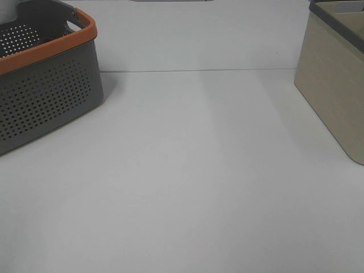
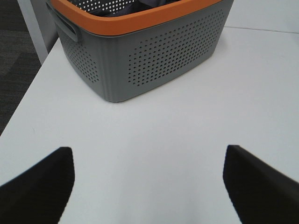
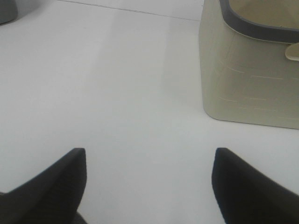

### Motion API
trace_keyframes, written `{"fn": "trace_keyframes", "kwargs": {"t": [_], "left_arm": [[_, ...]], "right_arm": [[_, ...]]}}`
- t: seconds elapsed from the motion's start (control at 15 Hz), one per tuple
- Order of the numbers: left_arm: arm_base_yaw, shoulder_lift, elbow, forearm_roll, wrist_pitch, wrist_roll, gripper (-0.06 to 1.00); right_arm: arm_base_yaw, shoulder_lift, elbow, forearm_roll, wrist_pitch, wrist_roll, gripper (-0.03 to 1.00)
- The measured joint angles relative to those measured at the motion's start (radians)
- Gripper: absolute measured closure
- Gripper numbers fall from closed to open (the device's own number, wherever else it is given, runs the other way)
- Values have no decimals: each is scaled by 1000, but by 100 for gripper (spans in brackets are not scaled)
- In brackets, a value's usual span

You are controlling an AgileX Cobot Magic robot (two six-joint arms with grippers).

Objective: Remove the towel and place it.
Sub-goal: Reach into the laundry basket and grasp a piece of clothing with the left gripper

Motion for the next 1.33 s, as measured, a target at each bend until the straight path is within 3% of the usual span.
{"fn": "trace_keyframes", "kwargs": {"t": [0.27,0.53,0.93,1.33], "left_arm": [[0,26,-78,96,-22,-60,14],[0,273,-161,198,-128,-227,15],[0,707,-311,198,-379,-432,18],[0,1287,-618,198,-560,-693,19]], "right_arm": [[0,0,0,0,0,0,23],[0,0,0,0,0,0,23],[0,0,0,0,0,0,23],[0,0,0,0,0,0,23]]}}
